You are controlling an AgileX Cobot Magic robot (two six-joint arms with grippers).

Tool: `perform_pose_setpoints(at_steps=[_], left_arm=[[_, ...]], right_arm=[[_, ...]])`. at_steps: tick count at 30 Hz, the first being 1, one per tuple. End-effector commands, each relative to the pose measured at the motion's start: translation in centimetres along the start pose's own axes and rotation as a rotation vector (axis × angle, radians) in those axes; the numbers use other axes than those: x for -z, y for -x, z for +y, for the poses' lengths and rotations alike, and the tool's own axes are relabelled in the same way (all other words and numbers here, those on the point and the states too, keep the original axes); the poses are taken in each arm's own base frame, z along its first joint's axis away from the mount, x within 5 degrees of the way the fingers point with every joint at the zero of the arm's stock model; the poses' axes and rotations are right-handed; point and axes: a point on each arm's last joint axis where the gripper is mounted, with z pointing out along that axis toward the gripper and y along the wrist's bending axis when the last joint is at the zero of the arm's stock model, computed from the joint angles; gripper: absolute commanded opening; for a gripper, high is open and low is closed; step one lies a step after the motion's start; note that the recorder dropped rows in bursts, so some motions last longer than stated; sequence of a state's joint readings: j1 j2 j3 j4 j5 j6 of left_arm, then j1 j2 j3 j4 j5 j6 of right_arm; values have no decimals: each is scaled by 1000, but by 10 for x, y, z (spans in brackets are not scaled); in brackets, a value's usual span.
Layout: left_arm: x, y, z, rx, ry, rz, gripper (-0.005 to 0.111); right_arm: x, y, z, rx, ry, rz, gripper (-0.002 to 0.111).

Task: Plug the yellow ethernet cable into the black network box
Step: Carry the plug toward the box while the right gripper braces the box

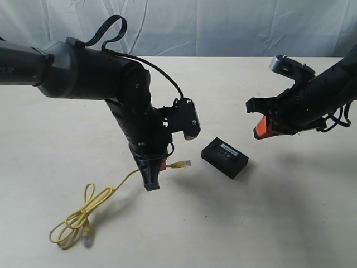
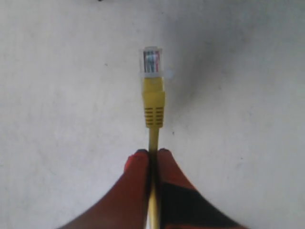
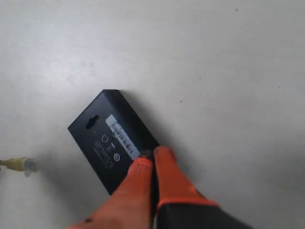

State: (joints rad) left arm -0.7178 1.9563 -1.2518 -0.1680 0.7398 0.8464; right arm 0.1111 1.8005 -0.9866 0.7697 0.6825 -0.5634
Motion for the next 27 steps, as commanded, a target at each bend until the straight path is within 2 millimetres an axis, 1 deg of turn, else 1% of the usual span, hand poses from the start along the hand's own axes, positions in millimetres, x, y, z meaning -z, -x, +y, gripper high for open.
perform_pose_setpoints(at_steps=[1, 4, 6, 8, 15, 18, 20, 23, 27], left_arm=[[1, 4, 1, 60, 18, -54, 0], [-7, 4, 2, 65, 14, -48, 0], [-17, 2, 2, 57, 7, -27, 0], [-22, 1, 3, 59, 11, -25, 0], [-23, 5, 7, 63, 51, -68, 0], [-23, 6, 8, 38, 64, -79, 0], [-24, 7, 9, 13, 64, -81, 0], [-25, 16, 16, -5, 53, -79, 0], [-35, 23, 20, -19, -2, -61, 0]], right_arm=[[-24, 3, -8, -11, 27, 46, -1], [-37, 0, -10, -25, 75, 89, -1], [-43, -1, -10, -26, 114, 101, -1], [-47, -2, -10, -33, 132, 109, -1], [-47, -5, -8, -27, 168, 142, -1], [-47, -5, -7, -26, 173, 145, -1], [-47, -3, -9, -36, 158, 121, -1], [-47, 1, -12, -42, 129, 81, -1], [-44, 12, -9, -17, 127, 51, -1]])
